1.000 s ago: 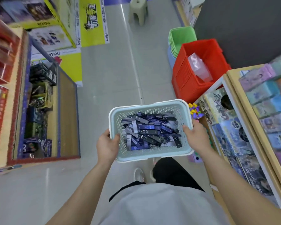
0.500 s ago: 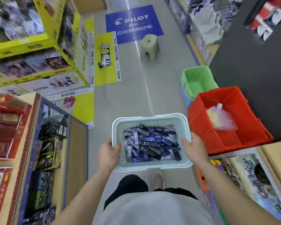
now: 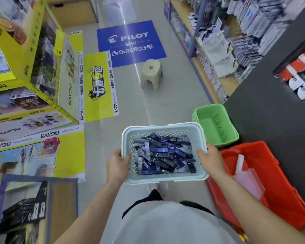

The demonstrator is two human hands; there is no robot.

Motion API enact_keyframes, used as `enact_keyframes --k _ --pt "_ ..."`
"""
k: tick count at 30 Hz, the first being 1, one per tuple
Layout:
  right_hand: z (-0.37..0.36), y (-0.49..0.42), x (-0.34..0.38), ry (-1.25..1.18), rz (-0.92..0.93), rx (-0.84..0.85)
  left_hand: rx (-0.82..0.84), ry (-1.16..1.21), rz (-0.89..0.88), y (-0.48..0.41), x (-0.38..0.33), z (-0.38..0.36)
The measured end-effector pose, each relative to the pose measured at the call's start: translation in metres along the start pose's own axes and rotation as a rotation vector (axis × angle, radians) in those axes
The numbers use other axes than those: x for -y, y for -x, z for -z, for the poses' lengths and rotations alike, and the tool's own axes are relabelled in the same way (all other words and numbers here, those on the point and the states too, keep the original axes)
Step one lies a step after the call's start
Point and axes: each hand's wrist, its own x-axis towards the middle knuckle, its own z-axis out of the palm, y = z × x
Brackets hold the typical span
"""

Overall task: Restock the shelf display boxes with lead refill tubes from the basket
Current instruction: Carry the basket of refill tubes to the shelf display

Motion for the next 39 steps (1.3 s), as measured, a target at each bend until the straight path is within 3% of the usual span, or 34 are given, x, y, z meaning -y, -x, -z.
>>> enact_keyframes --k 13,18,28,39 --pt "0.029 -0.288 0.127 -0.078 -0.084 -0.054 0.068 -0.06 -0.081 -0.279 -0.209 -0.057" --pt "0.058 -0.41 0.172 -0.087 -0.085 -0.043 0.008 -0.113 -0.083 -0.367 -0.302 -0.088" --pt "0.103 -0.614 0.258 -0.14 -0.114 -0.034 0.048 -0.118 -0.092 -0.533 -0.453 -0.144" --pt "0.124 -0.806 0.337 -0.148 -0.237 -0.14 0.226 -0.213 -0.162 -0.751 -0.596 -0.21"
